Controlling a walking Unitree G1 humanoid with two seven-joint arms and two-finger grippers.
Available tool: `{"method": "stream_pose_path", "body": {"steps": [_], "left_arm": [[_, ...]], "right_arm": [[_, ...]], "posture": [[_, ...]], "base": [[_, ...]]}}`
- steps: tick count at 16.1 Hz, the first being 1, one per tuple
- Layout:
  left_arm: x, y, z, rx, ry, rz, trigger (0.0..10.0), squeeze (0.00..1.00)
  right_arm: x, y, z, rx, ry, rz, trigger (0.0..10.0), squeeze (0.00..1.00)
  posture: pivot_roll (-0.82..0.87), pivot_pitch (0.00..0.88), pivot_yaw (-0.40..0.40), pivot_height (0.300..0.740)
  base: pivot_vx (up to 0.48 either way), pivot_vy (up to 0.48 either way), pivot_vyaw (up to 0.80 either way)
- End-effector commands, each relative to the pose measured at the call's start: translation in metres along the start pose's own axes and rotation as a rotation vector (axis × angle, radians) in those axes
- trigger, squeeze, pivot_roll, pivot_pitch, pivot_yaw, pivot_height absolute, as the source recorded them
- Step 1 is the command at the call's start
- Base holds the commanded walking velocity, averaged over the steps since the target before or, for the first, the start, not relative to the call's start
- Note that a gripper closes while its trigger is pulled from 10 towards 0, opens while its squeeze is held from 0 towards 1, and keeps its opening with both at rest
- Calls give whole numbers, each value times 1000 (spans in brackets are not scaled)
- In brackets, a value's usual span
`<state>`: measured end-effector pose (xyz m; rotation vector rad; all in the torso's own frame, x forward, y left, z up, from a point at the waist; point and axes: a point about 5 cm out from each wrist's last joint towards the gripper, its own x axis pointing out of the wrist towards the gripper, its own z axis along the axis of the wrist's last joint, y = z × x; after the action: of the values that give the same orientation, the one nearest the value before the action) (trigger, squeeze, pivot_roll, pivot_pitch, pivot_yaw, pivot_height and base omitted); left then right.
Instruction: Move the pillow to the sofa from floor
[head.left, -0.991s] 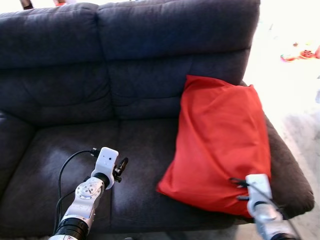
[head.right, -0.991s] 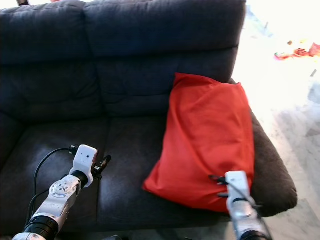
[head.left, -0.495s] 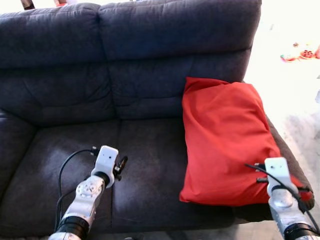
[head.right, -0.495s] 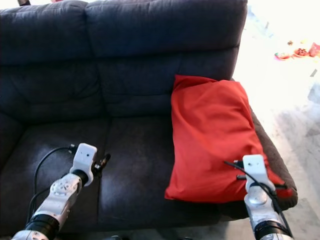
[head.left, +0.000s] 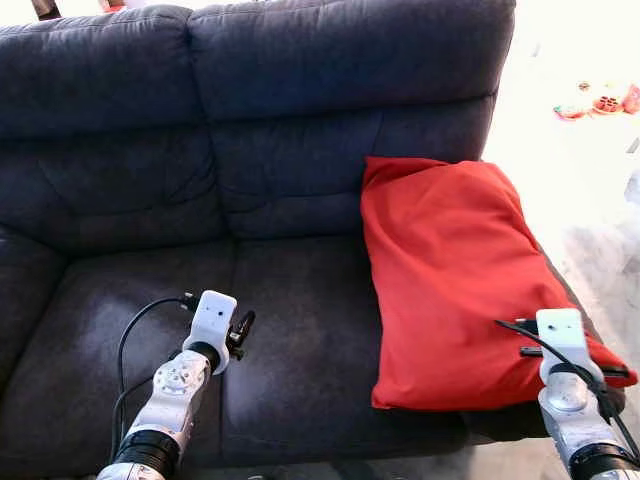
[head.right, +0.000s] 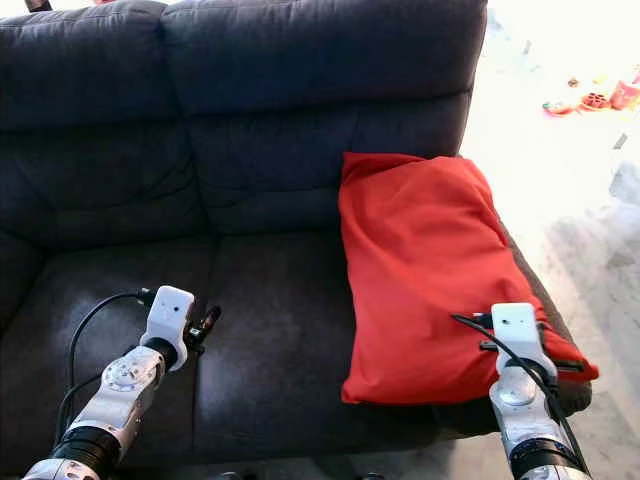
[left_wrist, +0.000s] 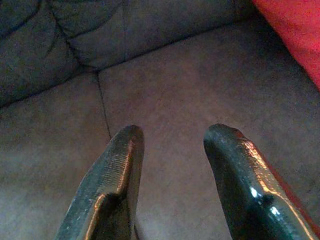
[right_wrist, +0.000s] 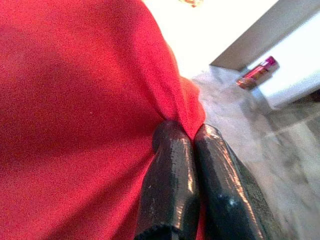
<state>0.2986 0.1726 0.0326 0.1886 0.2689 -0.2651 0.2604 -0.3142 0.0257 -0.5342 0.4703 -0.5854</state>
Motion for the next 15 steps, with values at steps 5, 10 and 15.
{"method": "stream_pose_path", "body": {"steps": [5, 10, 15], "left_arm": [[-2, 3, -3, 8, 8, 11, 10000, 0], [-2, 2, -5, 8, 12, 9, 10000, 0], [-3, 1, -8, 5, 22, 4, 10000, 0]], "right_arm": [[3, -5, 13, 141, -12, -59, 10000, 0], [-9, 24, -5, 233, 103, 48, 10000, 0], [-12, 27, -10, 276, 133, 57, 10000, 1000]], "posture": [[53, 76, 31, 740], [58, 74, 20, 740], [53, 78, 18, 740]], "base": [[0, 0, 0], [0, 0, 0], [0, 0, 0]]}}
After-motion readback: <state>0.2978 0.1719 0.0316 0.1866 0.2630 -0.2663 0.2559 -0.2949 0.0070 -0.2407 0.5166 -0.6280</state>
